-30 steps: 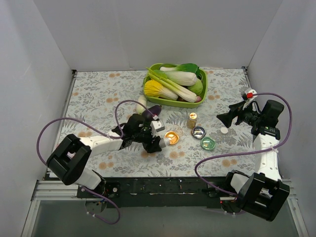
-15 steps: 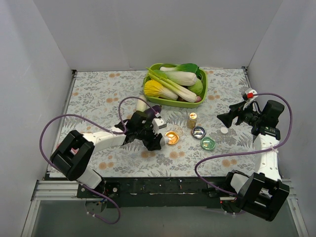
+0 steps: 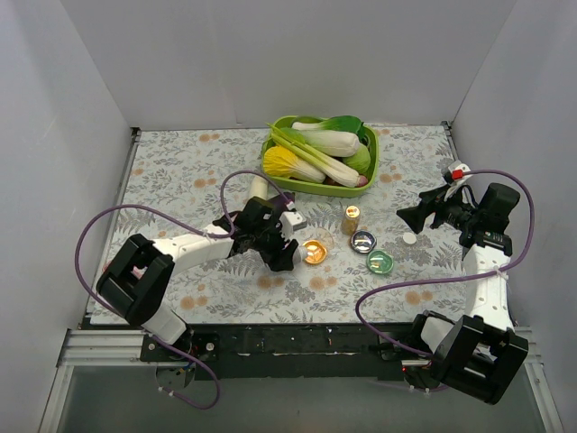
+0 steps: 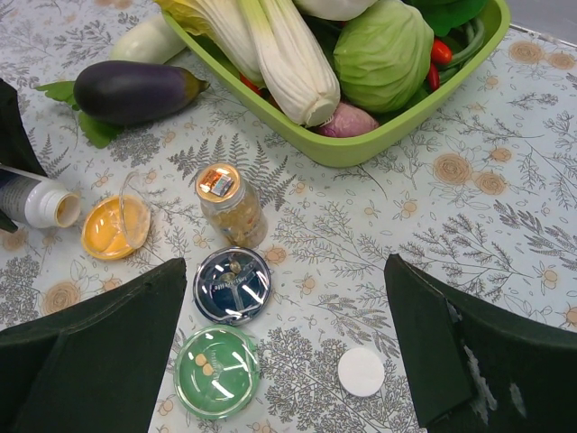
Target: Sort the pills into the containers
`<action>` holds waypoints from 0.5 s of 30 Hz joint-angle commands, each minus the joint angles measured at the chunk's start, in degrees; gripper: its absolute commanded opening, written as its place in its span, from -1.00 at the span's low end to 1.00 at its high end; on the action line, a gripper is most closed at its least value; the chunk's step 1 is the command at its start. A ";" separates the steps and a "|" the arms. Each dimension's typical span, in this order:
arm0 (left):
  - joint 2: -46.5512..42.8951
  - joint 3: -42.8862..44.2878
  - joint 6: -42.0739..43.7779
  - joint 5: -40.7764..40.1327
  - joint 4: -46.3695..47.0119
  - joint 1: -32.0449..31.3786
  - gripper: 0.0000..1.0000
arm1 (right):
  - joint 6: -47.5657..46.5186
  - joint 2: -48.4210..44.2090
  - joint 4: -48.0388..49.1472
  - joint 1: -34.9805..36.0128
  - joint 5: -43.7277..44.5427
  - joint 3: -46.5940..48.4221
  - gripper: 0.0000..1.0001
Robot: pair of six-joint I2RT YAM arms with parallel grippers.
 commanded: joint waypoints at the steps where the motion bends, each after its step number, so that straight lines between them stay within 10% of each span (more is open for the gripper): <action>1: -0.09 3.07 0.36 -1.02 -2.42 -0.42 -1.00 | 0.46 -0.71 1.85 -0.28 -1.08 -0.09 0.96; 15: 1.93 7.38 0.09 -3.92 -6.99 -2.26 -1.00 | 0.46 -0.54 1.77 -0.37 -1.08 -0.09 0.96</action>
